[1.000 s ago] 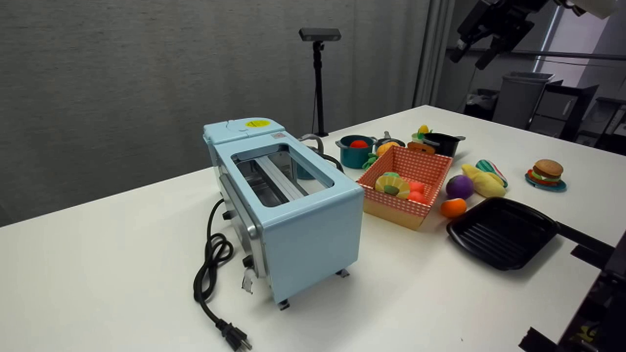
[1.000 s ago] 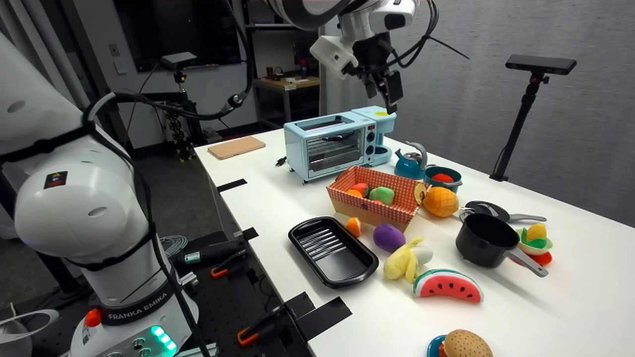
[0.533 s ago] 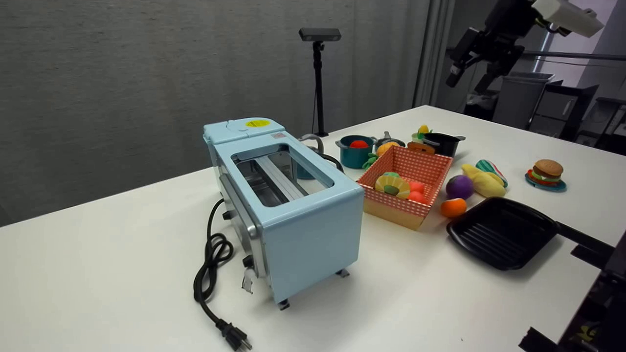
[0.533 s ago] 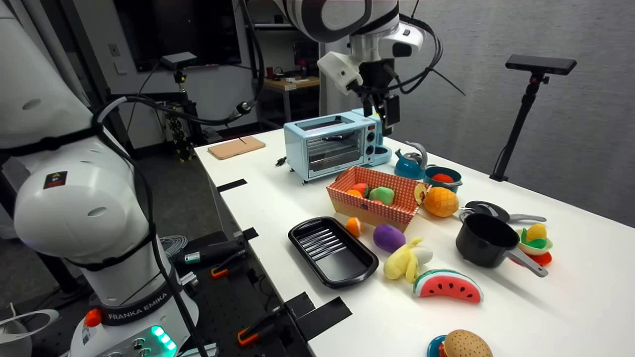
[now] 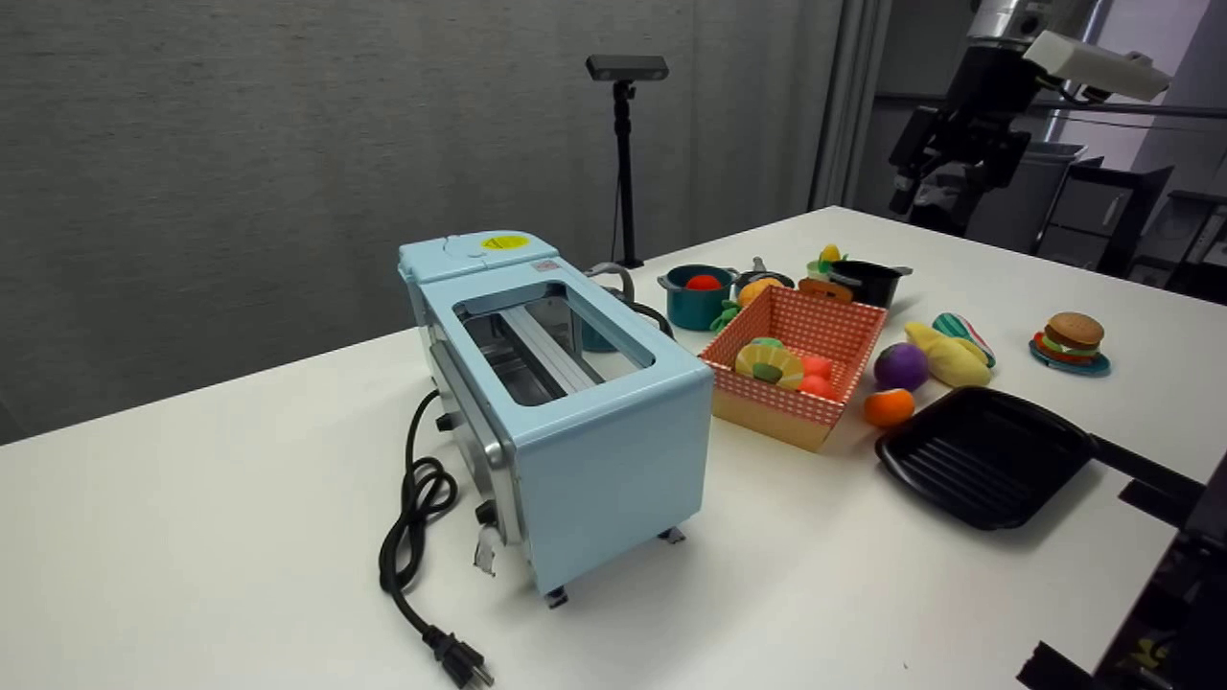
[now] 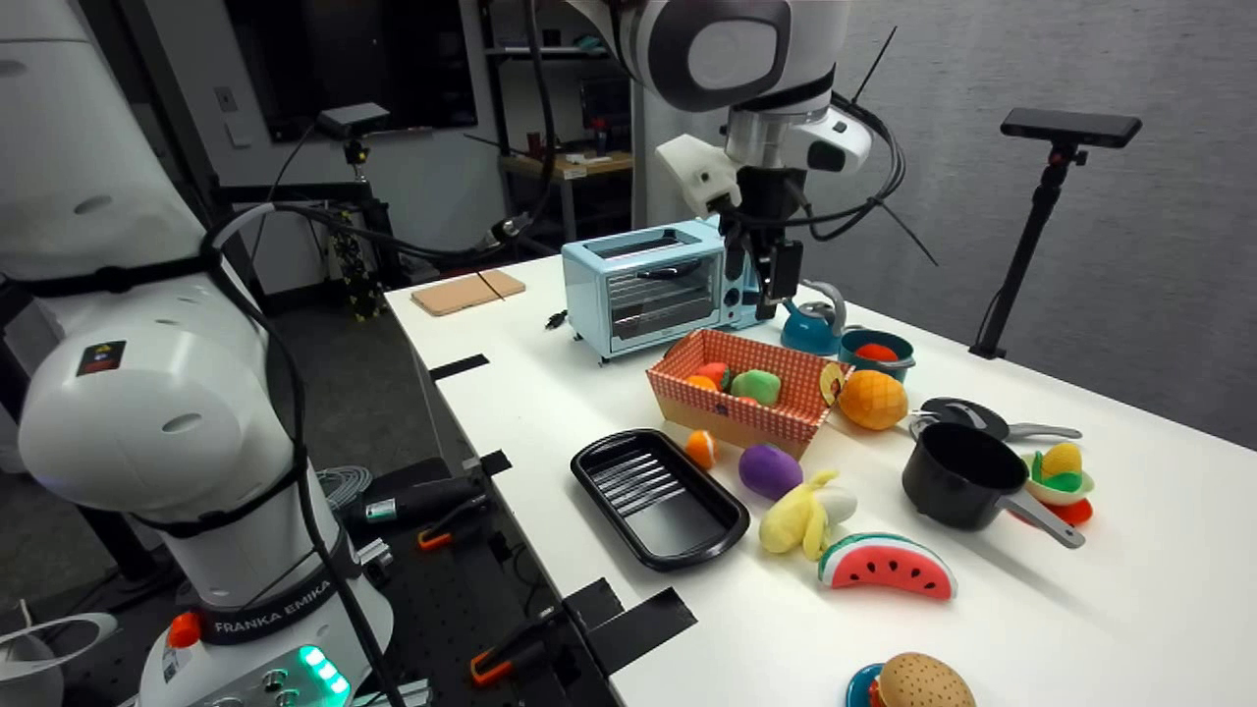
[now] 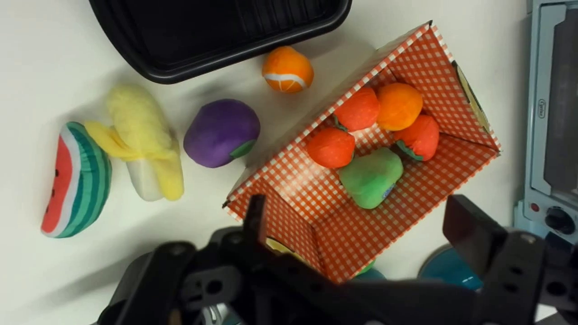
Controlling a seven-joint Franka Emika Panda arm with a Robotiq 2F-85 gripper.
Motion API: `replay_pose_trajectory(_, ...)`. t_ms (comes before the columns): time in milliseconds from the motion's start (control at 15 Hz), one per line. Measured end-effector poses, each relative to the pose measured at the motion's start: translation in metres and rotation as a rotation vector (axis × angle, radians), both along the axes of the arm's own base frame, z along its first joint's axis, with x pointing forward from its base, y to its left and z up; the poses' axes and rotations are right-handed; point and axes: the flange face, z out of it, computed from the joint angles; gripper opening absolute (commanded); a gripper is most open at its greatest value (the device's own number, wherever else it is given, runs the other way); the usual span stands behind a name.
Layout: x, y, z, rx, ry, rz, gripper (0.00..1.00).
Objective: Put the banana plushy in the box
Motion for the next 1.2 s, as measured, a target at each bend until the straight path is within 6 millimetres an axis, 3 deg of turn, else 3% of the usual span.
replay_pose_trajectory(267, 0.009, -0.003, -0.012, 0.000, 0.023, -0.004, 1.00)
replay_pose_trajectory(733, 0.018, 0.002, -0.013, 0.016, 0.001, -0.014, 1.00)
replay_pose_trajectory(1200, 0.007, -0.036, -0.005, 0.075, -0.094, -0.157, 1.00)
